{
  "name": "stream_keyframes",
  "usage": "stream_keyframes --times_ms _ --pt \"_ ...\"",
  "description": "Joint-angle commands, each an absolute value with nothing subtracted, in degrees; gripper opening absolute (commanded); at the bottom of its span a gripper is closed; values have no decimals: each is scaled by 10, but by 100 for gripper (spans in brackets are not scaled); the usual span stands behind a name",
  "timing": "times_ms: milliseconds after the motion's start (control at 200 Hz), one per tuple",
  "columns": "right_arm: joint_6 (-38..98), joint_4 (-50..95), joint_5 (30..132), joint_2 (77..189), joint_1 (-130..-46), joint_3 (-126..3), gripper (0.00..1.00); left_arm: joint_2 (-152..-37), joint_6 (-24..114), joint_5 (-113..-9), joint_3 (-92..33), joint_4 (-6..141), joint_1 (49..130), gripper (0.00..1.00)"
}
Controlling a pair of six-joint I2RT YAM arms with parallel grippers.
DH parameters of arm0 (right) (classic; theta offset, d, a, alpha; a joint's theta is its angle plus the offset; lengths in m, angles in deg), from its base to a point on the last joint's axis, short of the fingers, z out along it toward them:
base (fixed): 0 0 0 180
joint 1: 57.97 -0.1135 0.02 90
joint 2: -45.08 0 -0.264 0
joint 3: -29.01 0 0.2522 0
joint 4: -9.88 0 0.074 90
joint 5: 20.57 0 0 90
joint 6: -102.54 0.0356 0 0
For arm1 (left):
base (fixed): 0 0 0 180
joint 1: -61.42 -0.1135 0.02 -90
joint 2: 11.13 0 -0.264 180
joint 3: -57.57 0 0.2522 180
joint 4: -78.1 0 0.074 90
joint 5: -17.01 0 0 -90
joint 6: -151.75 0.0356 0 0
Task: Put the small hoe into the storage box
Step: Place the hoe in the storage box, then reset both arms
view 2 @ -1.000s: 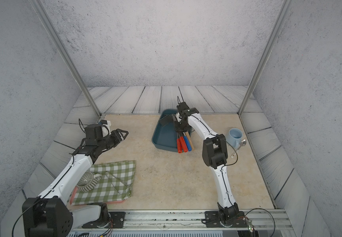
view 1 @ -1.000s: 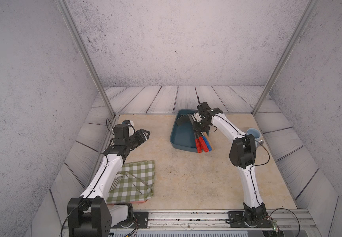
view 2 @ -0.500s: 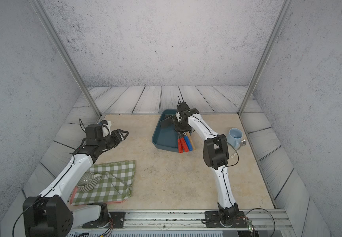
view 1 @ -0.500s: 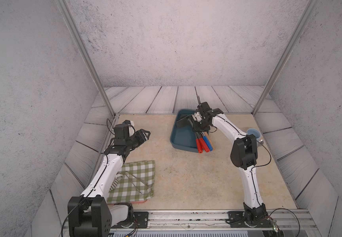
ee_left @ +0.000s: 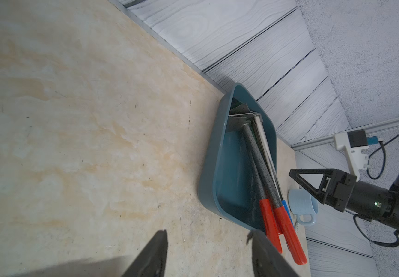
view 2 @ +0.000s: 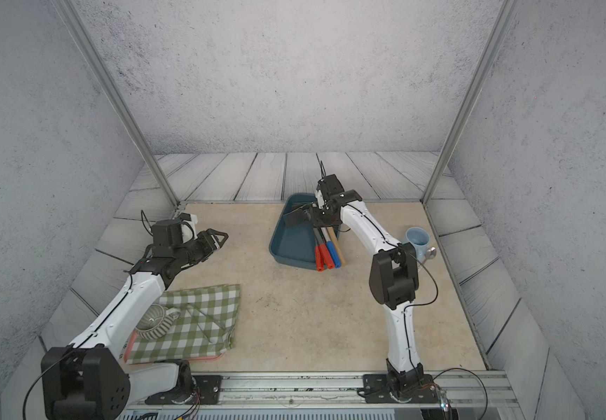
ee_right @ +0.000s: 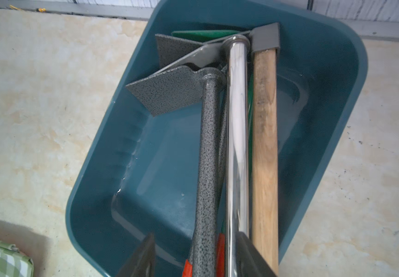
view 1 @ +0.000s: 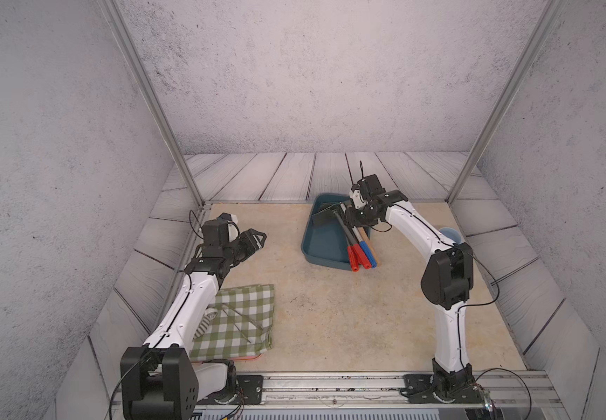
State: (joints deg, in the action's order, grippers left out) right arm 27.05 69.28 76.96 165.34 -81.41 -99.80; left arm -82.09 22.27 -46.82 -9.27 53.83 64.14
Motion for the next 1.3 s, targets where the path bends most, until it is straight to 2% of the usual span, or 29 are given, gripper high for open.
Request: stream_keyframes --times_ms 0,215,280,365,420,475,530,806,1071,1296 --pt "262 665 765 1606 -812 -965 65 -828 224 -467 -89 539 635 59" --pt "260 631 750 1534 -812 -891 83 -834 225 -463 -90 539 636 61" --pt "258 618 752 1511 -812 -866 84 -837 227 -464 -91 538 636 62" --pt "261 600 747 1481 -812 -833 100 -838 233 -472 -91 533 637 64" --pt "258 587 749 1461 -813 -812 99 -839 238 -477 -92 532 637 68" --pt "255 574 746 1439 -813 -789 99 -840 245 -479 -94 529 638 88" --pt "250 561 737 1418 -812 -766 99 -842 251 -483 -95 526 641 100" --pt "209 486 681 1310 -811 -634 99 -839 298 -550 -95 517 663 99" --pt "162 359 614 1196 -811 -466 99 -814 398 -684 -80 521 745 99" --pt "147 270 566 1120 -809 -348 99 -770 477 -732 -48 546 784 99"
